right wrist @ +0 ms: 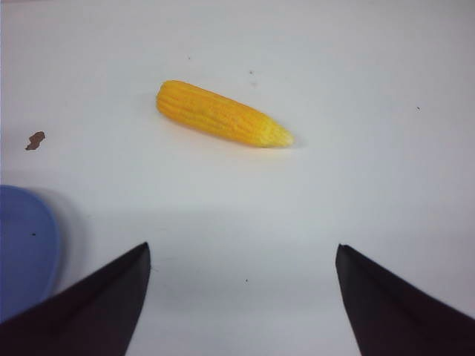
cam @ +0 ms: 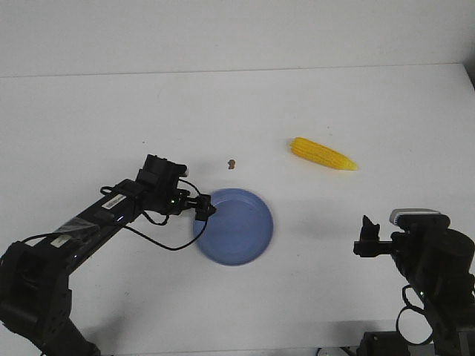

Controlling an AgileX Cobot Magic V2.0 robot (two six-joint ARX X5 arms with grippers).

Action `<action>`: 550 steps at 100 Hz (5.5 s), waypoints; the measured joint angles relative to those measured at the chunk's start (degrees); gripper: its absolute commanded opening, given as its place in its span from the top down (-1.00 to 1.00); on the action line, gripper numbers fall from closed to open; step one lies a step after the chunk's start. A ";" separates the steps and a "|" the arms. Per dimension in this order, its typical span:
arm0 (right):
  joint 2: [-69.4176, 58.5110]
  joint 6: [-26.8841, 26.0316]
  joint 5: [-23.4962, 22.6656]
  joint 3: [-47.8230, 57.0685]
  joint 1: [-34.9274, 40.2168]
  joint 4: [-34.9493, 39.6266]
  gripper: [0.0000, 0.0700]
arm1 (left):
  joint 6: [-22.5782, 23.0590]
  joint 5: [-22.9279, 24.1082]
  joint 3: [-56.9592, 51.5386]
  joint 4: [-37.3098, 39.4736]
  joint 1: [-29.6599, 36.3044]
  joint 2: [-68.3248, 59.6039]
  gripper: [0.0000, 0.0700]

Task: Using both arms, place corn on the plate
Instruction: 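Withdraw the left gripper from the plate and hold it raised, then reach the open right gripper forward over the yellow corn cob, then close the right gripper around the corn cob and lift it, then carry the held corn with the right gripper over the blue plate and lower it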

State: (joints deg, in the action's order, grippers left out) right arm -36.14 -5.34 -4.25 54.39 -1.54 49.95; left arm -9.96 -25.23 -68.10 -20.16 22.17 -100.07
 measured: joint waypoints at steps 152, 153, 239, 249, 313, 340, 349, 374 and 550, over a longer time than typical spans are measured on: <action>-10.99 6.82 -0.48 3.50 0.02 -6.16 -0.50 | 16.44 17.81 0.24 -13.22 -15.91 28.83 -0.70; -11.78 6.99 -0.48 3.85 0.02 -6.16 -0.50 | 16.46 17.81 0.24 -13.25 -15.91 28.83 -0.70; -63.06 25.64 -10.19 29.24 0.02 -8.48 -0.50 | 16.46 17.81 0.24 -12.74 -15.91 28.83 -0.70; -65.16 26.60 -10.34 29.24 0.17 -9.92 -0.50 | 16.44 17.81 0.24 -11.89 -15.91 28.83 -0.70; -70.40 29.14 -13.25 29.24 0.42 -19.50 -0.50 | 16.44 17.81 0.24 -11.67 -15.91 28.83 -0.70; -71.45 29.66 -13.55 29.38 0.39 -21.35 -0.50 | 15.96 17.81 0.24 -11.76 -15.91 28.83 -0.70; -72.17 29.79 -13.55 29.42 0.39 -21.49 -0.50 | 15.78 17.81 0.24 -11.76 -15.91 28.83 -0.70; -75.43 29.94 -13.60 29.46 0.37 -21.42 -0.50 | 15.17 17.81 0.24 -11.85 -15.91 28.83 -0.70; -57.64 19.91 -13.99 23.10 32.26 -8.74 0.62 | 15.17 17.81 0.24 -13.27 -15.91 28.83 -0.70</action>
State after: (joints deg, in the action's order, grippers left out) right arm -93.78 14.57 -18.24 77.49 30.72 41.21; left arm 5.21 -7.42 -67.85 -33.43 6.26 -71.24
